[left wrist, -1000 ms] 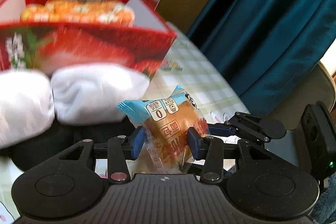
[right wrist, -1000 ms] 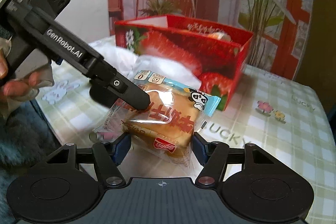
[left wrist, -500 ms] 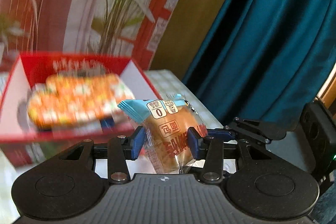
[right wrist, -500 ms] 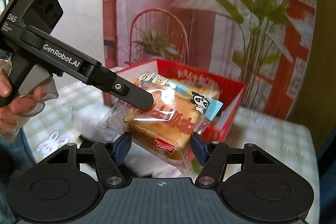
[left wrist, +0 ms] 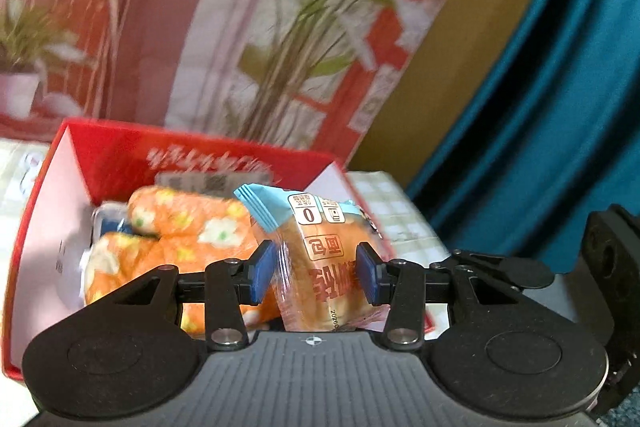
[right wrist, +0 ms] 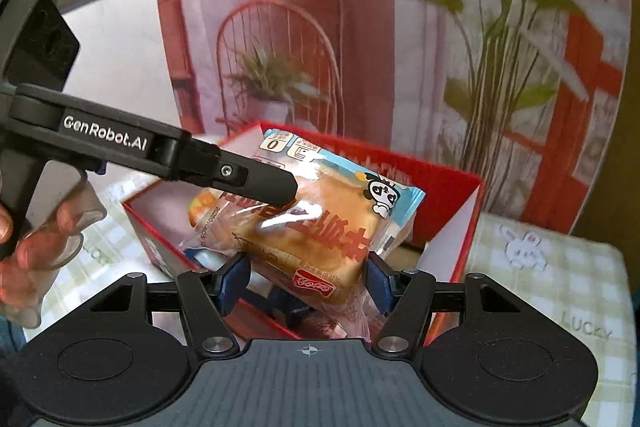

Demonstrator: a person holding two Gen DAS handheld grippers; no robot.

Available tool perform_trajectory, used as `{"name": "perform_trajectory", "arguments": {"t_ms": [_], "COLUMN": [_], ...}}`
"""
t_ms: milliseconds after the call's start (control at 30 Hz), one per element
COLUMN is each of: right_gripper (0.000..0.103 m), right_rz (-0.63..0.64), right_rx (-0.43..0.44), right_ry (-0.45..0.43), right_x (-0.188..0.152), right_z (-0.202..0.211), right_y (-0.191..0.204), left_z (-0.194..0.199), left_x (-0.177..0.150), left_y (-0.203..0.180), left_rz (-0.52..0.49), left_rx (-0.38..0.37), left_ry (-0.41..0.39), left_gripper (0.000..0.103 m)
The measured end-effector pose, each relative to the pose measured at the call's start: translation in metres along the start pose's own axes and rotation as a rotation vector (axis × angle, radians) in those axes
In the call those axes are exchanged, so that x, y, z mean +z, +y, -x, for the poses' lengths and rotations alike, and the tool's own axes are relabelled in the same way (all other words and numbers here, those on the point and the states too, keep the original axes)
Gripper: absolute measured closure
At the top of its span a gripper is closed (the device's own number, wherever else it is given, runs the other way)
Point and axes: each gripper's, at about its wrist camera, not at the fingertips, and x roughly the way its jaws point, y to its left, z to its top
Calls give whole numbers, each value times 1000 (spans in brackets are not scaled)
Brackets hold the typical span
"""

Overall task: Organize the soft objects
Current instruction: 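Lift the bread snack with both tools and carry it over the box, then open both tools to drop the bread snack into the box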

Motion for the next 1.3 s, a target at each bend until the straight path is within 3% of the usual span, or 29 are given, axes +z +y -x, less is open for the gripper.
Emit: {"name": "perform_trajectory", "arguments": {"t_ms": [167,267,400,533,800,933,1000,1033,1167,1300], "right_gripper": [42,30,30,38,44,64,82,96,99,100], "right_rz": [30,50,41,29,-76,-99,-128,-143,-233,-230], "right_rx": [-41,-78,-74,-49,-18,-62,-100,-110,-115,-125], "right_ry": [81,78,57,62,35,50,71,83,138,177], "right_x": [-4,-5,-2,0,7,11,12,12,11,9], "right_z": [-26,-29,-21,-18,-29,-41,-48,-51,-65,-77], "right_y": [-2,-5,-8,-10,-3,1,-2,-5,-21,-19], "left_z": [-22,-34,-43,-47,-16,-3,0,2,4,1], "left_x": [-1,0,-2,-4,2,4,4,4,4,3], "left_y": [15,19,12,13,29,35,41,43,49,44], "left_rz": [66,109,90,79,79,41,35,36,32,-2], "left_rx": [17,22,18,6,19,89,117,128,148,157], "left_ry": [52,87,108,128,46,19,18,17,19,22], "left_gripper": [56,56,57,56,55,55,55,55,55,55]}}
